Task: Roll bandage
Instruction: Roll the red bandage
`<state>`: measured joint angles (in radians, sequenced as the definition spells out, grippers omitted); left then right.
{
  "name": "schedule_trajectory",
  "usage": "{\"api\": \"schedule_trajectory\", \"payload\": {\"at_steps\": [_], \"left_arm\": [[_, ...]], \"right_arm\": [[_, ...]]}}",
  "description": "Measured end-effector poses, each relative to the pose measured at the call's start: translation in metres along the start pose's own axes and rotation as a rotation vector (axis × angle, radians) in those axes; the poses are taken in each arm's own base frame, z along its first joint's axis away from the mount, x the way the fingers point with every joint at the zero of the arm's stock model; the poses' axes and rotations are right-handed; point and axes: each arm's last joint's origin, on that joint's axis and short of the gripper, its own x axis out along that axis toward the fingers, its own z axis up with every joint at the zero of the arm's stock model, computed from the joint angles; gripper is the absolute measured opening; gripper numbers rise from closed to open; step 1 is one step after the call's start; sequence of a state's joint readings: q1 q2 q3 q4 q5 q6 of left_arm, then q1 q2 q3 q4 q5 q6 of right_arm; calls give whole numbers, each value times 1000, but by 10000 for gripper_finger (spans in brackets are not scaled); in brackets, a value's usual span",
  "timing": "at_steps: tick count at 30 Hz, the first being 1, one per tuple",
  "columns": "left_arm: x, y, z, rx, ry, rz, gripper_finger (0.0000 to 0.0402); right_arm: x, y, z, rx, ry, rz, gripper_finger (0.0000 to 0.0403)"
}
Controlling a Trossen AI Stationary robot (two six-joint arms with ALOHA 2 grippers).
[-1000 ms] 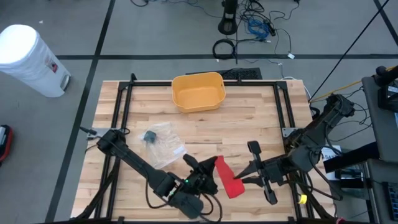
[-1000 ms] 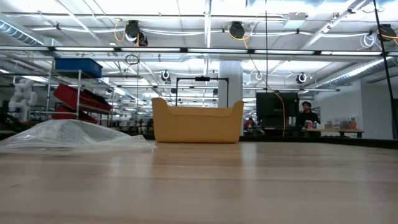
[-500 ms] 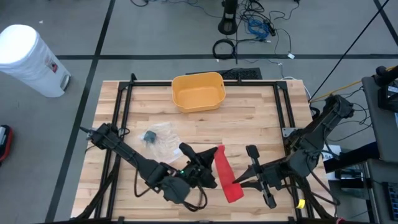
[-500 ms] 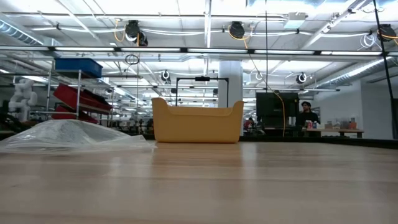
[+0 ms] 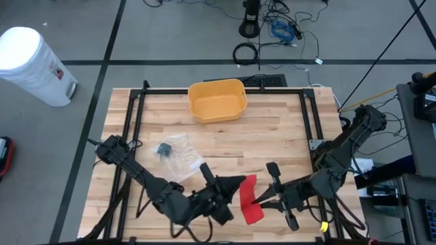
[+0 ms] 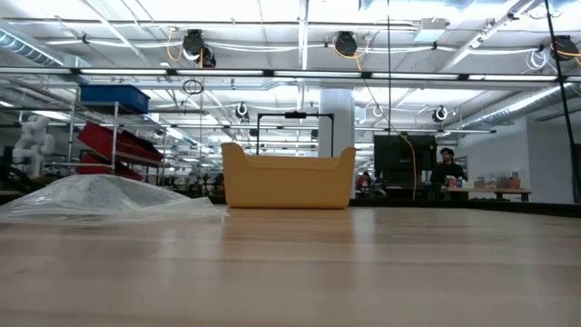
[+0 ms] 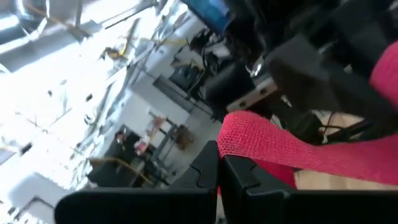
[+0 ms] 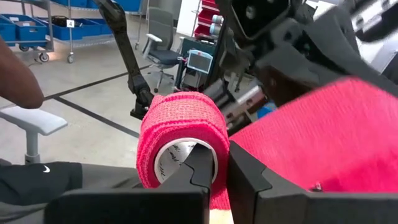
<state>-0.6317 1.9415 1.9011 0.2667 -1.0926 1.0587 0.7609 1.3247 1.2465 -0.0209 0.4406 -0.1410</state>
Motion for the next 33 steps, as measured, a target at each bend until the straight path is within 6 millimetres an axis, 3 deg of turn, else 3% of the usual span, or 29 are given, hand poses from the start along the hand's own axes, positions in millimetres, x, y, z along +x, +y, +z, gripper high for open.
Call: {"api": "schedule_trajectory", "payload": {"at_steps": [13, 33], "left_arm": [[-31, -8, 21, 106, -255, -110, 3], [-16, 2, 16, 114, -225, -40, 3]], "right_arm": [[3, -7, -1, 2, 3, -27, 19], [13, -10, -5, -8, 6, -46, 19]]}}
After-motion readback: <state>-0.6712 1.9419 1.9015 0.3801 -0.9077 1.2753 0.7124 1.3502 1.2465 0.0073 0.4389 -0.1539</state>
